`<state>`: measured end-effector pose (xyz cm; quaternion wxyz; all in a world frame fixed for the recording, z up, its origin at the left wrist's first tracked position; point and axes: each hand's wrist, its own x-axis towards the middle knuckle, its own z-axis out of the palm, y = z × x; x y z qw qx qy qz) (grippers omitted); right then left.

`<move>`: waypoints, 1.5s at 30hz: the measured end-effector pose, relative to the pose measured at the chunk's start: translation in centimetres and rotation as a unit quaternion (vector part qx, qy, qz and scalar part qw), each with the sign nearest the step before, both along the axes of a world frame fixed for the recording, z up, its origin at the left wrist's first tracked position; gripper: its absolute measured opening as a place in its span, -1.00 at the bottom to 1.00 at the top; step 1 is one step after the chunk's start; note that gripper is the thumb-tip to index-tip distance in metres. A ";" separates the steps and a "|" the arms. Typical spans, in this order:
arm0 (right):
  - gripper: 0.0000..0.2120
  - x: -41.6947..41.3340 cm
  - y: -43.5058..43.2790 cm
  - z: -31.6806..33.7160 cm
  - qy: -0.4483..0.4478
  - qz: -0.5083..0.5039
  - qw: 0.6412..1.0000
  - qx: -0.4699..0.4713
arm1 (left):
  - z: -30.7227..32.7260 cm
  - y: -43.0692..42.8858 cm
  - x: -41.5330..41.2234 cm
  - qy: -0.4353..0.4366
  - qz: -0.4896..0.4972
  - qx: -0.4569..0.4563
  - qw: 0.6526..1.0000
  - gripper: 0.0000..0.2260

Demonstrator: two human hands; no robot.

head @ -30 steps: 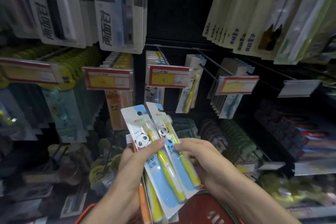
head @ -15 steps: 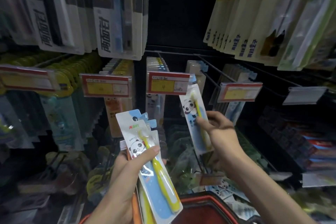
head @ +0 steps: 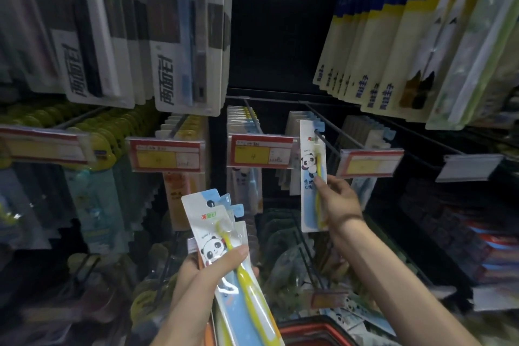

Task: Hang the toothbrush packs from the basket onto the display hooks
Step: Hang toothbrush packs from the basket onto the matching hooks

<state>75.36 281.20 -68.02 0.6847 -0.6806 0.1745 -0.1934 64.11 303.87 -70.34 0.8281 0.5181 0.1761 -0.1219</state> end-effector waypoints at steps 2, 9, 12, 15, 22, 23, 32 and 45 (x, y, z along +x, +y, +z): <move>-0.72 0.1 0.0 -0.7 0.026 0.014 0.999 -0.038 | 0.2 -0.1 -0.3 -0.005 0.003 -0.004 1.000 -0.06; -0.89 -5.5 2.2 -2.5 0.111 0.073 0.981 -0.140 | 0.9 0.0 -0.6 -0.041 0.010 -0.015 0.999 -0.42; -0.90 -9.5 4.6 -0.6 0.119 0.205 0.970 -0.052 | 1.0 -0.1 -0.6 -0.044 0.023 -0.023 0.998 -0.39; -0.72 -12.0 6.5 0.9 0.116 0.324 0.938 -0.044 | 1.1 -0.2 -0.9 -0.042 0.031 -0.024 0.998 -0.43; -0.65 -12.6 8.3 -0.4 0.152 0.361 0.916 -0.089 | 1.5 -0.3 -1.5 -0.007 0.050 -0.028 0.998 -0.38; -0.66 -12.5 8.3 -0.6 0.160 0.355 0.919 -0.068 | 1.6 -0.3 -1.4 -0.005 0.043 -0.029 0.999 -0.43; -0.78 -12.3 7.1 -0.2 0.204 0.325 0.922 0.039 | 1.1 -0.5 -1.5 0.004 0.035 -0.034 0.999 -0.52; -0.77 -9.6 4.0 -0.5 0.157 0.202 0.966 0.034 | 0.9 0.5 -0.7 -0.030 -0.009 -0.005 0.999 -0.49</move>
